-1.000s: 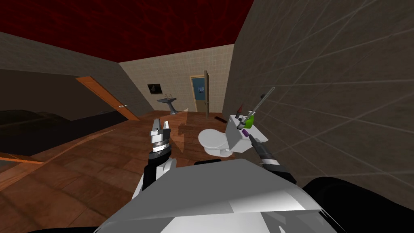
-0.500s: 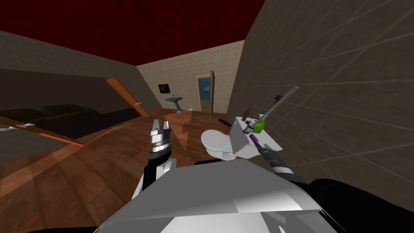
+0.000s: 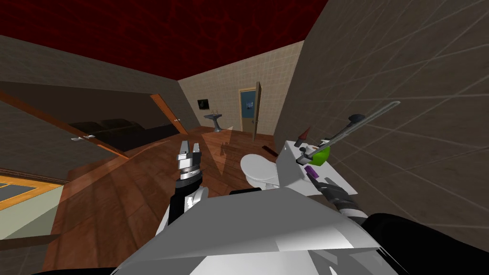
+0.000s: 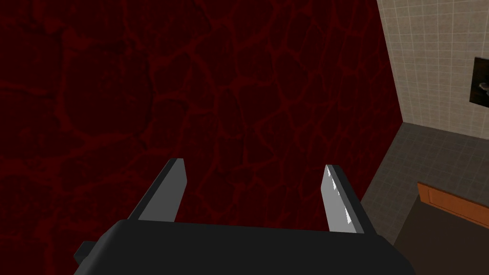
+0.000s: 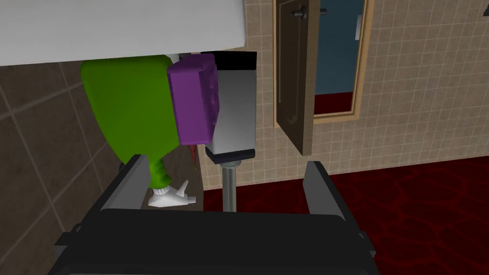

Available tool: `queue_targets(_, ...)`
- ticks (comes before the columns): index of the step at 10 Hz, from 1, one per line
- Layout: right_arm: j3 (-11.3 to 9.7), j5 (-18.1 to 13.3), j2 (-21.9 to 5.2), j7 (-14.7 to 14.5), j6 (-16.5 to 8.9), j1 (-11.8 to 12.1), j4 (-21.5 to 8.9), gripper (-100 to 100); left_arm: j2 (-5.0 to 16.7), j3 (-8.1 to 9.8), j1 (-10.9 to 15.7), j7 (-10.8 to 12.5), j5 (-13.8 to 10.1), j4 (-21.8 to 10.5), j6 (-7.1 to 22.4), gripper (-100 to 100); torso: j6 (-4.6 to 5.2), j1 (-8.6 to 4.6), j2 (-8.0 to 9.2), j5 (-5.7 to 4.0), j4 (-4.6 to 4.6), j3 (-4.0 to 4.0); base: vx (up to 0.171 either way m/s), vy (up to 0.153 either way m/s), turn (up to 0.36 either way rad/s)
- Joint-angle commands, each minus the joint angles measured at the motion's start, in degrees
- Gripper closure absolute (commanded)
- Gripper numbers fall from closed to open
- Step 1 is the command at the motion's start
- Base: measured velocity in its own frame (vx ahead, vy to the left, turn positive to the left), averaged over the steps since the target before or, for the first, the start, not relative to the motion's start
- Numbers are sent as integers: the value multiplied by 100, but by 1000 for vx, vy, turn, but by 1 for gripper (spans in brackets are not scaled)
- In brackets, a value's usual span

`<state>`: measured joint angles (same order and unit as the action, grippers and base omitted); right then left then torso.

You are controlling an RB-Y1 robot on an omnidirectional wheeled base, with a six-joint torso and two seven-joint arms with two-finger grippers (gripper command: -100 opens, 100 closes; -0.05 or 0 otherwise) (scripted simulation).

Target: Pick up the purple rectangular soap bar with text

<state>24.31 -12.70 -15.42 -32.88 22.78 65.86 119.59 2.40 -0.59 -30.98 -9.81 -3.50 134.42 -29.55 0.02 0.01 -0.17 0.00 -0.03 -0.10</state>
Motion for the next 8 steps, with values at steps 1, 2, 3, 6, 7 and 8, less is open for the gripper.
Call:
queue_targets(1, 113, -57, -62, -167, -92, 176, -16, -100, 0, 0, 0, 0, 0, 0, 0, 0, 0, 0, 0, 0, 0, 0, 35, -7, 158)
queue_targets(2, 171, -84, -94, -249, -124, 254, -44, -100, 0, 0, 0, 0, 0, 0, 0, 0, 1, 2, 2, 1, 0, 1, 22, -8, 109)
queue_targets(3, 259, -125, -145, -370, -171, 369, -87, -100, 0, 0, 0, 0, 0, 0, 0, 0, 3, 3, 7, 1, 1, 3, -22, -23, 70)
queue_targets(6, 288, -121, -168, -377, -164, 384, -116, 0, 0, 0, 0, 0, 0, 0, 0, 0, 4, 3, 21, 0, 5, 12, -10, -12, 30)
queue_targets(7, 1, -407, -338, -89, -417, 97, -402, -100, 0, 0, 0, 0, 0, 0, 0, 0, 3, 6, 18, 1, 4, 11, -122, 2, -242)
queue_targets(8, -180, -474, -338, 17, -417, -68, -541, -100, 0, 1, 0, 0, 0, 0, 0, 0, 8, 8, 51, -1, 11, 28, -149, 16, -96)
